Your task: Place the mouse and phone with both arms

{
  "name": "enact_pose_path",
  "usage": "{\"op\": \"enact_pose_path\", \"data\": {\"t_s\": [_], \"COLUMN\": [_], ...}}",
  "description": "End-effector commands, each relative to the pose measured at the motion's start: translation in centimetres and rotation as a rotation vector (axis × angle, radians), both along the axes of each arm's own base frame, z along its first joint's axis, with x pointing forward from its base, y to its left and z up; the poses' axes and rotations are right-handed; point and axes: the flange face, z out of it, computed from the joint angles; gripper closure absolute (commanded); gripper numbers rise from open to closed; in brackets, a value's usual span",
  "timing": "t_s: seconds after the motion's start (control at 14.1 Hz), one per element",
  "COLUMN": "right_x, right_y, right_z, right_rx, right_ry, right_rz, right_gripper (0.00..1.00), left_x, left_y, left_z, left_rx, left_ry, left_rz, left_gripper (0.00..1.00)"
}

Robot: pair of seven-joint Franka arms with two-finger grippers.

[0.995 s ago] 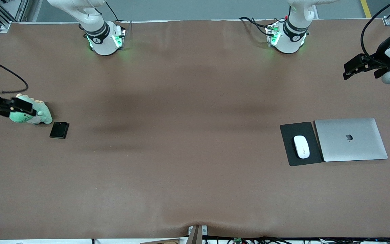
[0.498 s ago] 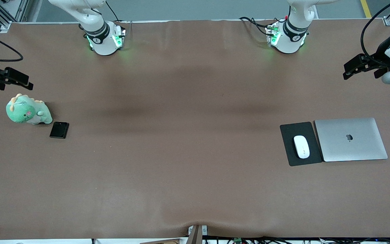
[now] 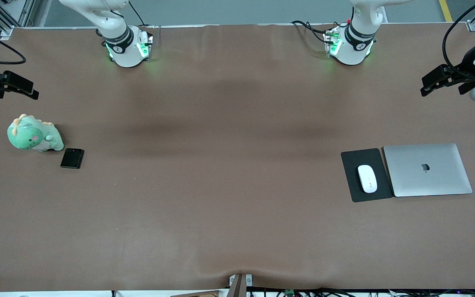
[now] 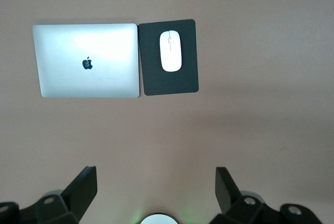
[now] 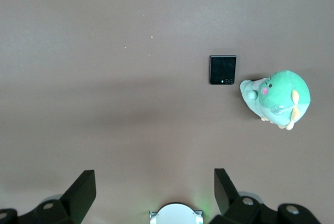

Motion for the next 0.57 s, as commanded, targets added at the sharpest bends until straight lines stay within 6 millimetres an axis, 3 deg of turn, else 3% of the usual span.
{"op": "enact_pose_path", "data": {"t_s": [0.0,0.5], "right_x": [-1.16,-0.99], "right_y": [-1.46,-1.24], "right_z": [0.64,0.66], "right_rx": [-0.012,-0.017], "right_ry": [-0.004,-0.008], "right_rz": [-0.031,-0.026], "right_gripper": [0.0,0.0], "left_x": [-0.06,0.48], "left_y": [0.21,-0.03], "left_z": [0.9,0.85], "left_rx": [-0.014,-0.02], "left_ry": [-0.009,-0.007], "left_rz": [-0.004,-0.012], "left_gripper": [0.0,0.0]}}
